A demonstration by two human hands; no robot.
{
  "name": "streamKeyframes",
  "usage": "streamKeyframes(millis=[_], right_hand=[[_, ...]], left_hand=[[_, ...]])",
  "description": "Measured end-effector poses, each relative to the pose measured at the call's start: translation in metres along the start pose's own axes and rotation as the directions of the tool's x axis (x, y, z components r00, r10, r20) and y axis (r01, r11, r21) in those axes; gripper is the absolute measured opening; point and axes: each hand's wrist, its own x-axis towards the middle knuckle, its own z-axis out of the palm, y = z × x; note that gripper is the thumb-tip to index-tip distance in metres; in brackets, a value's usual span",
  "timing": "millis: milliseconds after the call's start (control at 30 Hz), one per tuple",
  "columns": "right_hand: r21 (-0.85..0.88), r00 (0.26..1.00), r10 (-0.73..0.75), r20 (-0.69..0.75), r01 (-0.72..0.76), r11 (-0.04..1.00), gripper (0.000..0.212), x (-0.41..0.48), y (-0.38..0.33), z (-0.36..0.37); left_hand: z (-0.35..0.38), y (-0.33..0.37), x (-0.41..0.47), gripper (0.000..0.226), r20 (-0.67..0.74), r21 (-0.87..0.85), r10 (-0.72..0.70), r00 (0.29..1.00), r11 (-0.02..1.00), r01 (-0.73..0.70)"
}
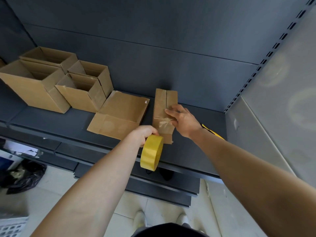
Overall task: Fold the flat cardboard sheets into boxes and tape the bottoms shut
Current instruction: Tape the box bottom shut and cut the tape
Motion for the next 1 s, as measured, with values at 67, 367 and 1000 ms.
streamKeyframes(millis=[67,367,1000], right_hand=[[0.011,1.000,-0.003,0.008,0.003,1.000,0.052,0.001,-0.004,-0.001],[0.410,0.843,0.509,-0.173,-0.408,0.815,0.036,-0.032,0.005,-0.011],[0.756,0.412,0.636,0.653,-0.404,-0.515,0.014,-0.074,0.053,-0.062]], left_hand=[[-0.002,-0.001,-0.002,0.005,0.035,-0.029,-0.012,0.999,0.999,0.013],[0.029,0.009,-0.022,0.006,0.161,-0.059,0.067,0.985,0.997,-0.058],[0.135,0.037,-0.059,0.017,0.143,-0.069,0.606,0.783,0.795,-0.602]])
